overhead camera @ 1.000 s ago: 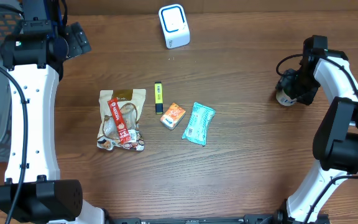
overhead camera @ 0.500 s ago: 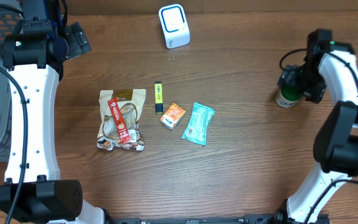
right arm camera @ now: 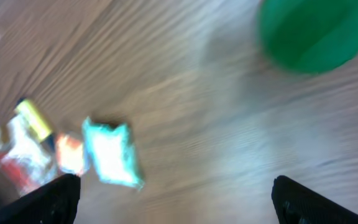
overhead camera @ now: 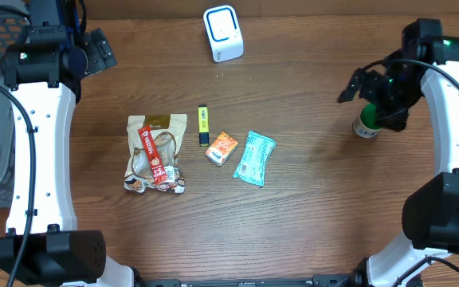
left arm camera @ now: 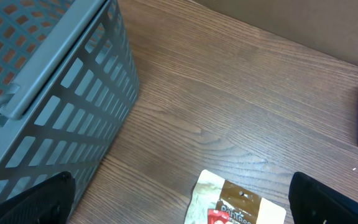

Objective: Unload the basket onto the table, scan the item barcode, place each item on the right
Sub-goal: 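Move the right gripper back toward the mint-green package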

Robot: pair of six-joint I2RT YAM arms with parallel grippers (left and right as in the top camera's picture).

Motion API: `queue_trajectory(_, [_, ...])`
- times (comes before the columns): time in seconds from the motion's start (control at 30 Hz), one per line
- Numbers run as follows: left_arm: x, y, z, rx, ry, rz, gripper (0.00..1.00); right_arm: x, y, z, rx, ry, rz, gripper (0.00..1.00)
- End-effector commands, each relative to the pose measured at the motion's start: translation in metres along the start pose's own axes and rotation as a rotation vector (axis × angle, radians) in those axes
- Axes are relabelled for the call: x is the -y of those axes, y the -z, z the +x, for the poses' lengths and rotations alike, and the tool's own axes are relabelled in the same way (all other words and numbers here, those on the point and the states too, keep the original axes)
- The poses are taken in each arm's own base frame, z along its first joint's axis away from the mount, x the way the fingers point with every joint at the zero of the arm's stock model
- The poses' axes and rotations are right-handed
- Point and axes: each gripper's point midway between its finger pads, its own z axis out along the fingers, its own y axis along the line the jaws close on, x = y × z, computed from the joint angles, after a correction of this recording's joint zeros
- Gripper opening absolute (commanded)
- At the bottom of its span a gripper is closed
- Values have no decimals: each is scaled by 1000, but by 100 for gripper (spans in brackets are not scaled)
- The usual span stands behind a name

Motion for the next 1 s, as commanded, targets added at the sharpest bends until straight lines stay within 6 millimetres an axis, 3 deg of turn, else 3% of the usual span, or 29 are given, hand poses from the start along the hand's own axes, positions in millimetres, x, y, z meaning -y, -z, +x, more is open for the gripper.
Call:
queue_trajectory(0.0, [-1, -2, -2, 5, 14, -12, 99, -36, -6, 24, -98, 18, -146, 100])
queue_trajectory(0.4, [-1, -2, -2, 5, 14, -12, 100, -106, -68, 78, -146, 223, -96, 100])
queue_trajectory(0.63, [-1, -2, -2, 5, 14, -12, 100, -133, -86, 101, -90, 316, -17, 100])
queue_trajectory(0.73, [-1, -2, -2, 5, 14, -12, 100, -140, -91, 110, -78, 336, 2, 100])
queue_trajectory(0.97, [-1, -2, -2, 5, 14, -12, 100, -134, -108, 122, -36, 333, 110, 100])
